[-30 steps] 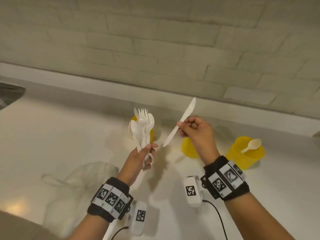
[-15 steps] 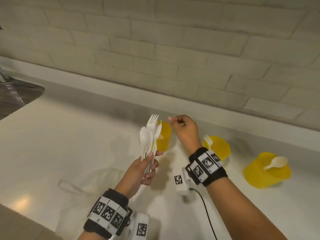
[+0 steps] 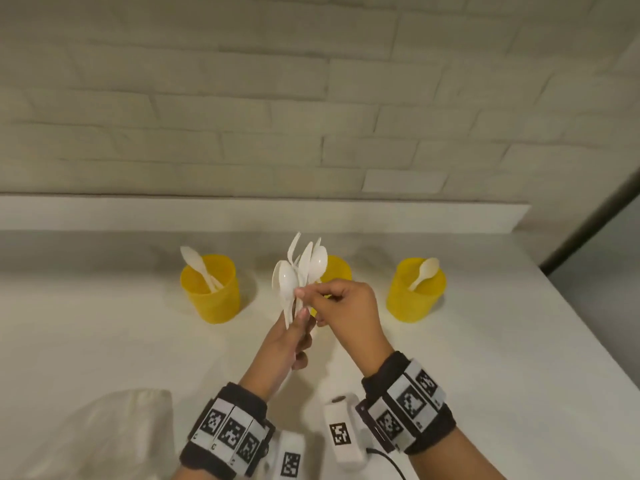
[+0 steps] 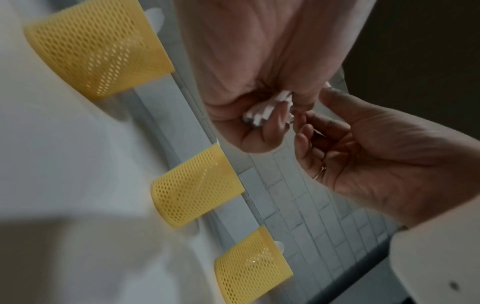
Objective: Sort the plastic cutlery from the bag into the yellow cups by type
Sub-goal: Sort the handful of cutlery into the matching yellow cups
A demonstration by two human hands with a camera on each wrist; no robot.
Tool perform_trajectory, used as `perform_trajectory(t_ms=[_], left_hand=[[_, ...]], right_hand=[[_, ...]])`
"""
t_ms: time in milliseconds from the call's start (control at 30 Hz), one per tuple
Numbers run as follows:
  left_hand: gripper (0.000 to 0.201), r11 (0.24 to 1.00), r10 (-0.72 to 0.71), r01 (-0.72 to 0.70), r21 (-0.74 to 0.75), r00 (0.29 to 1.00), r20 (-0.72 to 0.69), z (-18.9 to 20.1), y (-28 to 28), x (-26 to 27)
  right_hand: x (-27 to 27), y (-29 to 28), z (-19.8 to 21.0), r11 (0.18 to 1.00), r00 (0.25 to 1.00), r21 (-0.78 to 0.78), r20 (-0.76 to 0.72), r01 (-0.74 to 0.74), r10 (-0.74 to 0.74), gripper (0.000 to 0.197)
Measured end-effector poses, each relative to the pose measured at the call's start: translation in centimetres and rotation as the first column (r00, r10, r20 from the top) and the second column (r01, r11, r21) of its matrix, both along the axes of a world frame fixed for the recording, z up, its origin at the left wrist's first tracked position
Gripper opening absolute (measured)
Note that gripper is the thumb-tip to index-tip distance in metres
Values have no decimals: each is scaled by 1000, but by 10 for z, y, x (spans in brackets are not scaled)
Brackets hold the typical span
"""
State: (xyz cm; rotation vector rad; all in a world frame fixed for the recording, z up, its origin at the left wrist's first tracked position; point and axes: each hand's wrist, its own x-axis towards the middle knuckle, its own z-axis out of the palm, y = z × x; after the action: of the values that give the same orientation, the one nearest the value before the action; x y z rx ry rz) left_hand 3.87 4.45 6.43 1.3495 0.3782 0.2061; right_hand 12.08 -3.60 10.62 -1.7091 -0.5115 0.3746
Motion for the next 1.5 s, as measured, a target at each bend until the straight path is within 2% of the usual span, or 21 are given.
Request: perform_trajectory(t_ms=[67,167,267,367,400,467,533,567,633,700,733,800,867,933,1000,1067,1133,1300,1400,1500], left_hand=[[32,1000,-11,11,27,1000,-16,-2,-4,4],[28,998,-22,25,59,999,-47,-5,-8,6],[19,998,31,-27,57,997,-71,-6,-7,6],[19,986,164,-163,19,984,-71,-9,3,-2],[22,982,189,-191,-16,980,-65,-9,8,-6],[30,975,203,-206,-87,978,-43,-9,17,-16],[33,973,191,-193,-125,981,-30,-7,22,-24],[33,973,183,-185,-137,983,-26,-5,23,-27],[33,968,175,-177,-178,984,-24,-3,24,-32],[31,958,178,-180,-222,984,-31,-1,26,-35],[29,955,182,-185,-230,983,-35,0,26,-36],[26,954,191,-195,-226,981,-38,1,26,-37],[26,957,199,-202,-209,979,-37,0,26,-35],[28,963,199,-202,-176,979,-36,0,24,-32],[28,971,185,-188,-146,982,-31,0,20,-28],[25,979,158,-159,-130,987,-20,-1,15,-24],[25,984,140,-141,-110,990,-15,-1,12,-21],[28,984,166,-166,-66,986,-11,-1,17,-21],[31,985,167,-168,-26,986,-23,-3,26,-21],[28,986,127,-130,-104,991,-27,-3,29,-11]], right_hand=[[6,-7,0,1000,1000,-31,-29,2,-3,9],[12,-13,-1,996,999,-85,46,2,2,8],[12,-15,6,992,998,-125,63,-10,18,22],[23,-16,20,998,998,19,-32,56,-56,25],[32,-15,22,991,993,66,-26,113,-111,26],[55,-10,23,976,974,76,89,203,-209,26],[74,0,11,975,951,-48,235,217,-200,20],[80,5,3,970,953,-169,274,177,-126,16],[85,12,-13,903,963,-420,267,87,31,25],[86,12,-23,859,968,-504,245,89,43,39],[86,11,-25,867,964,-484,264,118,16,40],[76,9,-21,922,959,-364,283,128,-22,27],[55,8,-10,977,984,-209,164,-29,65,12],[32,8,-4,970,976,-119,7,-214,216,11],[17,9,-5,966,968,-82,-61,-246,241,13],[11,10,-7,979,978,-42,-67,-198,195,7],[10,11,-11,986,986,-33,-46,-161,159,14],[12,16,0,997,997,-1,-32,-74,74,17],[36,2,16,984,991,115,-6,136,-136,21],[79,-31,23,911,893,147,189,386,-409,14]])
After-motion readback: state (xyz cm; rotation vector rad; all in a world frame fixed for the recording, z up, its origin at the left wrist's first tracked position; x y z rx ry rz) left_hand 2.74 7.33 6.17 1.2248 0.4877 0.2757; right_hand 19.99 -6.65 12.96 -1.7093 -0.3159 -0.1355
